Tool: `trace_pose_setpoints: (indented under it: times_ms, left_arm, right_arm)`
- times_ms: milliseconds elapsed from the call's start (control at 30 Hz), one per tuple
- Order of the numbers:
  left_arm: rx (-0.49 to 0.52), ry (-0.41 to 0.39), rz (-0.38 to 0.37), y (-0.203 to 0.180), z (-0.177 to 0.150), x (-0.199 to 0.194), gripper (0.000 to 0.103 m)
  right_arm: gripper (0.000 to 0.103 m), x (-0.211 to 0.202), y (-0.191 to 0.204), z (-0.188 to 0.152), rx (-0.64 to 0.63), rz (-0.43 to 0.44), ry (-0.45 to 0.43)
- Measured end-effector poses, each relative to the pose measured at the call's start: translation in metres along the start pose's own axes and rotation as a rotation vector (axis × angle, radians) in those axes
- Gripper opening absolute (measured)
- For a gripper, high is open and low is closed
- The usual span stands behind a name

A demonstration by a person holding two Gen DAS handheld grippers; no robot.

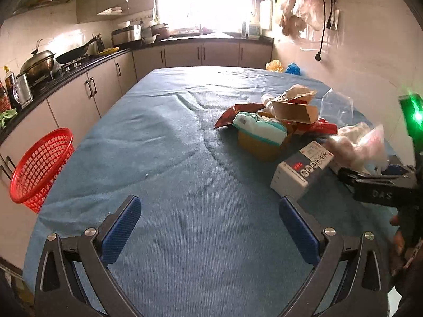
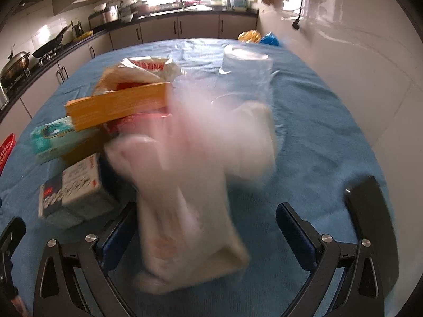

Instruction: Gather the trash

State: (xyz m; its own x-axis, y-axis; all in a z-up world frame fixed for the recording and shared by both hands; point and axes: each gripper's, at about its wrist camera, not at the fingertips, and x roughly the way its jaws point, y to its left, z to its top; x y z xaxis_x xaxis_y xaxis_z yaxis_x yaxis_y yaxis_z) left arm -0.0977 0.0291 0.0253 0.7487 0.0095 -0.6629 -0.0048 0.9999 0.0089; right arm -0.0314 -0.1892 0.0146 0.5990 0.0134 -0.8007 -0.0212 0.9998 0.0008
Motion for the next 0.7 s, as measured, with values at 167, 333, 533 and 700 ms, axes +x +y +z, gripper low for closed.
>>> trace_pose_setpoints:
  times_ms: [167,333,533,700]
  left_arm:
    - [-0.002,-0.035,0.013,0.0,-0.011,-0.015,0.103]
    - [-0.002,-0.07,0.016,0.0,-0.018,-0.032,0.103]
    - [-0.012,-0.096,0.03,0.0,-0.026,-0.051,0.103]
    - [-0.017,-0.104,0.034,-0.004,-0.034,-0.061,0.103]
  right_arm:
    - [0.103,-0.032,-0.001,-0.025,-0.012,-0.044,-0.067]
    - [0.103,-0.057,-0.002,-0.043,-0.008,-0.049,-0.118]
    - [0.103,-0.083,0.0,-0.066,0.009,-0.032,-0.159]
    - [0.103,-0.113,-0.003,-0.081,0.015,-0.017,-0.226]
